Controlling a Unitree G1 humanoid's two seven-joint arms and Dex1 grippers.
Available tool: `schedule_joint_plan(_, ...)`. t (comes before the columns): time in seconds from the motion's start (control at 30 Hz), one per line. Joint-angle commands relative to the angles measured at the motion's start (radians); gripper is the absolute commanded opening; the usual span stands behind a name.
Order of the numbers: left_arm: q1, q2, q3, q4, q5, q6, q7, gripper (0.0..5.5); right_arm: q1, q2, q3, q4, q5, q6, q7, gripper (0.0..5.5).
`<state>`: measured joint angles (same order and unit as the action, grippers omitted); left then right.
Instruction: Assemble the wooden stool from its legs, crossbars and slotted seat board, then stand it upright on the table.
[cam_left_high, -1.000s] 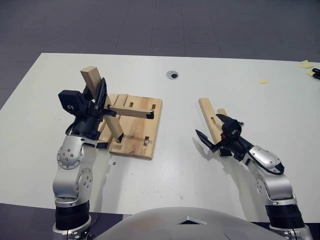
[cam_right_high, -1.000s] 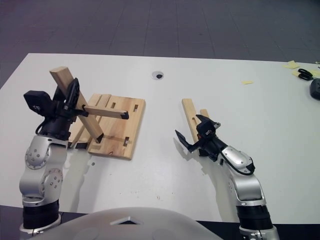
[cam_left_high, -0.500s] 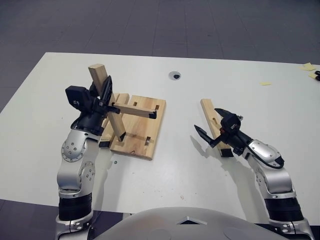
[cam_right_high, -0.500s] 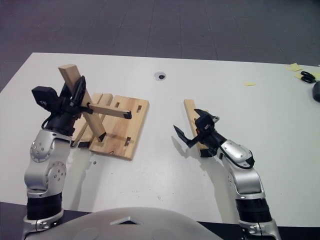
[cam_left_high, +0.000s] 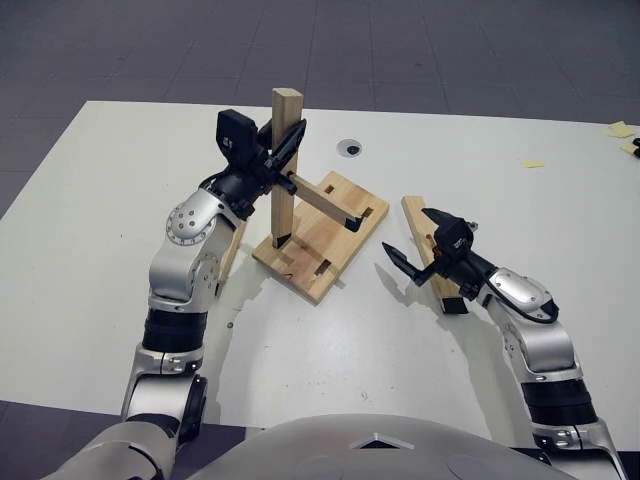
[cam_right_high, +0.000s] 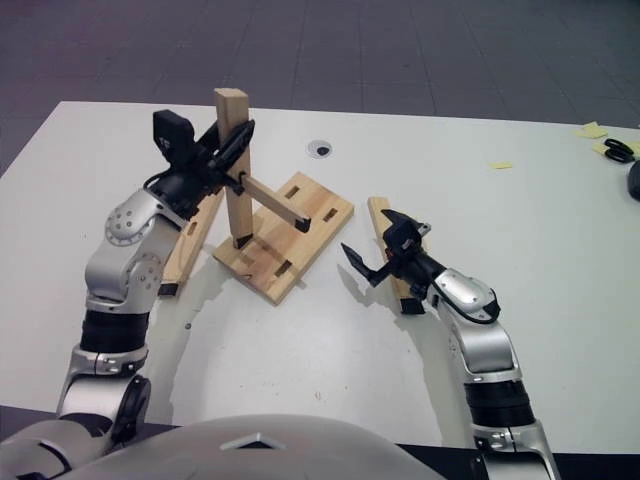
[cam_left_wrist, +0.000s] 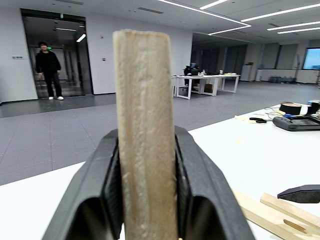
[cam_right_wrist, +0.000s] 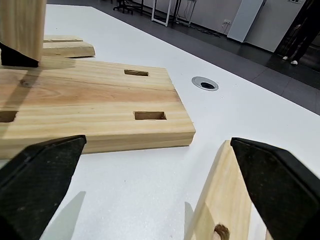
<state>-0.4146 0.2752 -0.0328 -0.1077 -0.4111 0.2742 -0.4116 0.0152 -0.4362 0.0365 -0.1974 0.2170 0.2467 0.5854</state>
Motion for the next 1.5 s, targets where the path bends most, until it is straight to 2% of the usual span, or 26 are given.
schedule_joint_plan(0.03, -0.105, 0.004, 0.055, 0.026, -0.014, 0.019, 0.002, 1.03, -0.009, 0.031, -0.032, -0.07, 0.138, 0.103, 0.034, 5.4)
schedule_joint_plan(0.2, -0.108, -0.019, 0.089, 0.016, -0.028, 0.043, 0.025, 1.03, -0.016, 0.059, -0.043, -0.112, 0.212, 0.161, 0.015, 5.4)
schedule_joint_plan(0.47, -0.08, -0.07, 0.152, 0.047, -0.154, 0.339, 0.112, 1.03, -0.032, 0.075, -0.017, -0.126, 0.214, 0.177, -0.008, 5.4)
schedule_joint_plan(0.7, -0.079, -0.09, 0.152, -0.007, -0.096, 0.204, 0.108, 1.03, -0.026, 0.072, 0.014, -0.135, 0.206, 0.18, 0.001, 5.4)
schedule_joint_plan(0.93, -0.101, -0.071, 0.102, -0.048, -0.088, 0.207, 0.013, 1.03, -0.098, 0.124, 0.084, -0.091, 0.186, 0.183, -0.015, 5.4)
schedule_joint_plan(1.07, -0.114, -0.077, 0.1, -0.029, -0.068, 0.193, 0.012, 1.03, -0.18, 0.143, 0.149, 0.022, 0.101, 0.183, -0.04, 5.4)
schedule_joint_plan(1.27, -0.114, -0.102, 0.092, -0.029, -0.057, 0.189, 0.014, 1.03, -0.217, 0.044, 0.302, 0.175, -0.105, 0.298, -0.038, 5.4)
schedule_joint_plan(1.5, -0.138, -0.093, 0.11, -0.03, -0.015, 0.147, 0.02, 1.03, -0.2, 0.02, 0.316, 0.184, -0.16, 0.321, -0.076, 5.4)
